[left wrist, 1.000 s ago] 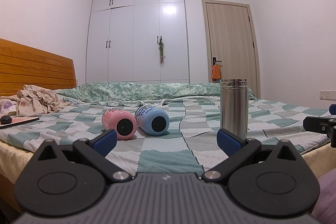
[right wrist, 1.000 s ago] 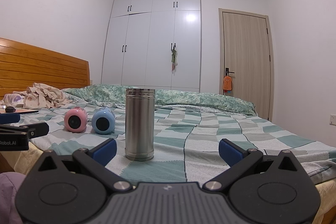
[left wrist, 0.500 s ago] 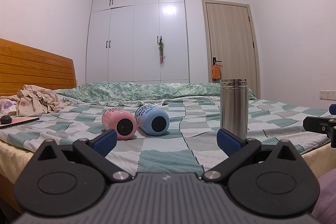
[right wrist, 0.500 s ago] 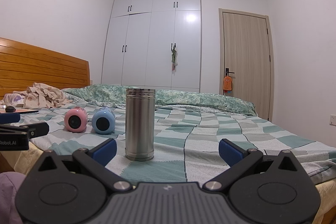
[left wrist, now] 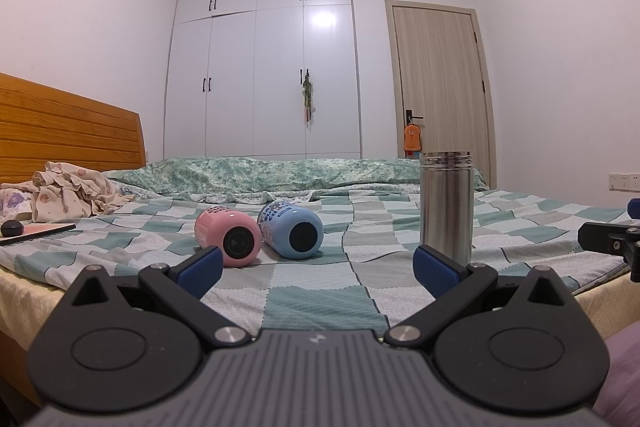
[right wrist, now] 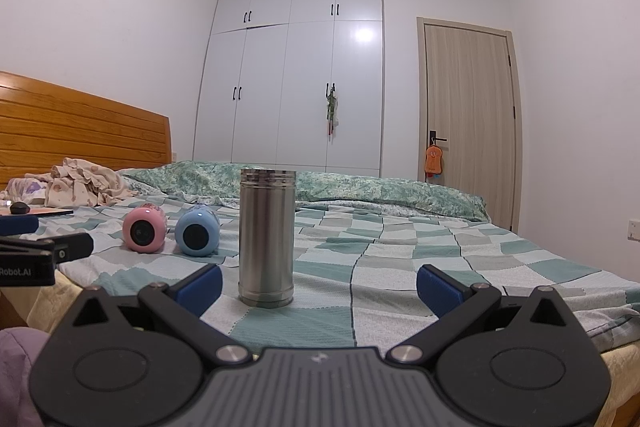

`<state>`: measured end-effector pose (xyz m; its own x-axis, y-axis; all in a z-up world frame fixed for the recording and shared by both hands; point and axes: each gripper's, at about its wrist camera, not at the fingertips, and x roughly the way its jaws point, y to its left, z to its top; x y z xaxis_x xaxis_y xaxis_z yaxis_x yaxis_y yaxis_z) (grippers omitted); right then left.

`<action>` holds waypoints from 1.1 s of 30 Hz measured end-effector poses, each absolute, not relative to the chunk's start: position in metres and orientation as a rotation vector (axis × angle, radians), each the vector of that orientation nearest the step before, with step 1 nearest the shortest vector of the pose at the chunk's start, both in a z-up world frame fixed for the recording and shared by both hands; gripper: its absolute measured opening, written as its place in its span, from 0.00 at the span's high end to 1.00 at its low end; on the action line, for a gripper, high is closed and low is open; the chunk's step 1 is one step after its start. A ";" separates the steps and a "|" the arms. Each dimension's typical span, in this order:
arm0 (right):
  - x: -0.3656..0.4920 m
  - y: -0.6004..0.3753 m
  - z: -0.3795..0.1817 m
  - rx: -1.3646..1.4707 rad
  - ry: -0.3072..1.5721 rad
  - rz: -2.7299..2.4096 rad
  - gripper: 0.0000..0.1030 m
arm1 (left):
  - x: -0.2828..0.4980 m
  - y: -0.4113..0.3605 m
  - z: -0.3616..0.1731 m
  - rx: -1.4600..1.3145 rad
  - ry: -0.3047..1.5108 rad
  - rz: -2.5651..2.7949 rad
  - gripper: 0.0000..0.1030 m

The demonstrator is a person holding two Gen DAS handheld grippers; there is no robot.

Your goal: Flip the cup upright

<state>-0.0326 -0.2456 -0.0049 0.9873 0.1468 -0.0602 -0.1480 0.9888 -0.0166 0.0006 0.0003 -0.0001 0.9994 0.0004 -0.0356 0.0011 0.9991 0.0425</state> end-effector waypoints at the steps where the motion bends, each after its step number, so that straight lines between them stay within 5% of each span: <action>1: -0.033 -0.245 -0.005 -0.025 0.056 0.148 0.00 | 0.000 0.000 0.000 0.043 0.034 0.002 0.00; 16: -0.010 -0.205 0.049 -0.062 -0.006 0.426 0.00 | 0.017 0.031 0.029 0.048 0.013 0.040 0.00; 33: 0.178 -0.043 0.101 -0.137 0.140 0.633 0.00 | 0.123 0.135 0.050 0.099 0.145 0.088 0.00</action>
<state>0.1783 -0.0431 0.1013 0.7976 0.5782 -0.1718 -0.5967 0.7980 -0.0845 0.1228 0.1350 0.0502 0.9857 0.0943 -0.1397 -0.0800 0.9913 0.1049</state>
